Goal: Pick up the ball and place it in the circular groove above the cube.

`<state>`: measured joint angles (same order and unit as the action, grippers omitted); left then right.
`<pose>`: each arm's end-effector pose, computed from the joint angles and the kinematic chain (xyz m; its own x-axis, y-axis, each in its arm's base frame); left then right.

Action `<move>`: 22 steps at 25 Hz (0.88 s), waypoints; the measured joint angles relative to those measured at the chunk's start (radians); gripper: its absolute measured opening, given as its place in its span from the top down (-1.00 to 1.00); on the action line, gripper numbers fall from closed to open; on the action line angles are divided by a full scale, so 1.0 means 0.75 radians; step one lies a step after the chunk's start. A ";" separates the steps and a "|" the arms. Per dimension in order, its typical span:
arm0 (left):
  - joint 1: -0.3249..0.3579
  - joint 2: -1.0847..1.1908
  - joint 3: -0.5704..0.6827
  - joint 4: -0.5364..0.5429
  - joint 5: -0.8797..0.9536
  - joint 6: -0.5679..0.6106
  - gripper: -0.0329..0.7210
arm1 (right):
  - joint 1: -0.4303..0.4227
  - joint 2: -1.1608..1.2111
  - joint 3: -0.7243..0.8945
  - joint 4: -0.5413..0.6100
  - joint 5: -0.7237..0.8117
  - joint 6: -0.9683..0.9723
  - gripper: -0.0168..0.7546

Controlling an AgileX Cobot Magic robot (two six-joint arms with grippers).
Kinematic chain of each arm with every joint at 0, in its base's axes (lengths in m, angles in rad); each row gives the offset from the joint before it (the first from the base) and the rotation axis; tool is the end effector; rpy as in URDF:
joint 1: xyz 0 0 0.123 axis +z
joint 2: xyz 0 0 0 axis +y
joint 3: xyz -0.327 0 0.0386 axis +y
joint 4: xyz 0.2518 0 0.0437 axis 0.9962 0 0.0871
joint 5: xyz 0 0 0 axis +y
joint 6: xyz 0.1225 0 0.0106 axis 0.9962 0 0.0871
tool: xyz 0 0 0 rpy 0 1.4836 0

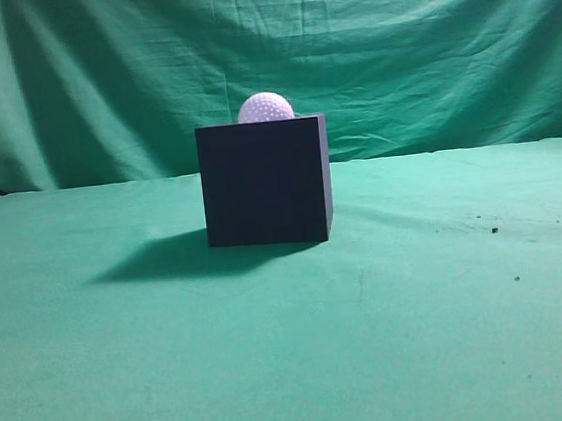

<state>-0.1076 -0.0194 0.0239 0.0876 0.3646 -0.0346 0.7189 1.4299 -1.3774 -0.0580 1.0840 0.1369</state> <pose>0.0425 -0.0007 0.1637 -0.2714 0.0768 -0.9594 0.0905 0.9944 0.0540 0.2353 0.1976 0.3761 -0.7182 -0.4832 -0.5006 -0.5632 0.8263 0.0105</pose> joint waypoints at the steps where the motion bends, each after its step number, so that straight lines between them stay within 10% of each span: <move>1: 0.000 0.000 0.000 0.000 0.000 0.000 0.91 | 0.000 -0.055 0.000 0.000 0.036 0.003 0.96; 22: 0.000 0.000 0.000 0.000 0.000 0.000 0.91 | 0.000 -1.186 0.775 0.132 -0.103 0.059 0.96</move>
<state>-0.1076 -0.0194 0.0239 0.0876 0.3646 -0.0346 0.7189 0.5406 -0.7963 0.0410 1.0068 0.1810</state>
